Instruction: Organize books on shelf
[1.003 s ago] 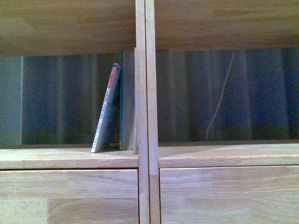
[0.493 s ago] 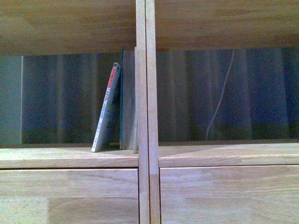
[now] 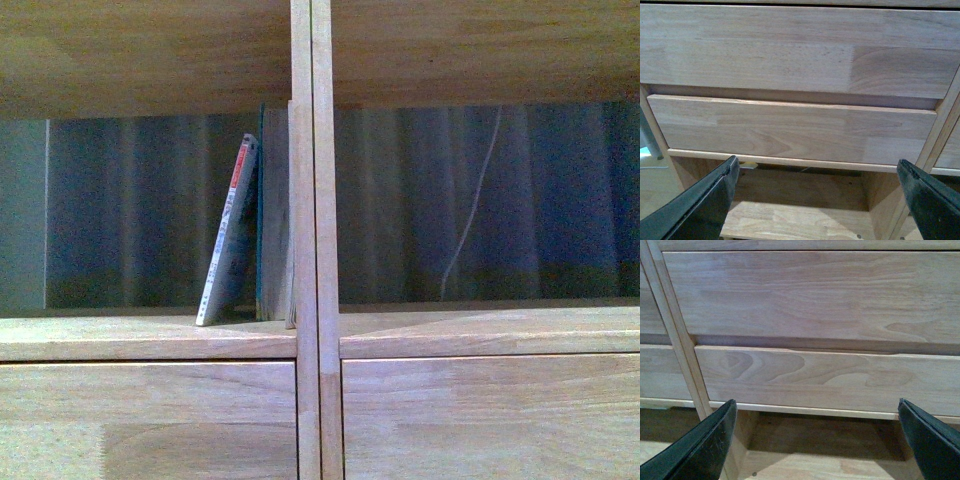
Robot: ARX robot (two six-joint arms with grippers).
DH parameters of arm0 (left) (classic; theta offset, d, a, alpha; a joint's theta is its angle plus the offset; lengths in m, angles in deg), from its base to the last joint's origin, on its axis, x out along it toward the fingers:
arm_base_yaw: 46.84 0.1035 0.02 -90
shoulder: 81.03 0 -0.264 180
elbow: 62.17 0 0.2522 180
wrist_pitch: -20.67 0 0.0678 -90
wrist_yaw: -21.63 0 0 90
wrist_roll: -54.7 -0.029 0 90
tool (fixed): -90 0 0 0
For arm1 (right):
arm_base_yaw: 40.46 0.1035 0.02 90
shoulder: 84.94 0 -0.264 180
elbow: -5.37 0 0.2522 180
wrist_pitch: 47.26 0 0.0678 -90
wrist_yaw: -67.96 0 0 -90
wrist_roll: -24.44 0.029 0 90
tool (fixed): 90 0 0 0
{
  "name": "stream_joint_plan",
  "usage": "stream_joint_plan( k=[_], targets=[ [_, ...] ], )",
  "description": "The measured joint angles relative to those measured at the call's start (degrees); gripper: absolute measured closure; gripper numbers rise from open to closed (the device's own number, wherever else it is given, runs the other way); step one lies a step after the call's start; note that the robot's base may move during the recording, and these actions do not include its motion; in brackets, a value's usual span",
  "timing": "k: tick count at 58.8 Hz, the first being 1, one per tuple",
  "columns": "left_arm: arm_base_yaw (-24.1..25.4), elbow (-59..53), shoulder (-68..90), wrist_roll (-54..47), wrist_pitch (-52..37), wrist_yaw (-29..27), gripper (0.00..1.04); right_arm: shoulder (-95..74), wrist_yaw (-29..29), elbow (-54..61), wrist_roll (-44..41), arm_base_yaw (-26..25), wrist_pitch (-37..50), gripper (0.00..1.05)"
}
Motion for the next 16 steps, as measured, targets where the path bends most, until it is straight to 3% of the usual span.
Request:
stream_joint_plan(
  k=[16],
  targets=[
    [0.00, 0.00, -0.02, 0.00, 0.00, 0.00, 0.07, 0.00, 0.00, 0.00, 0.00, 0.00, 0.00, 0.07]
  ],
)
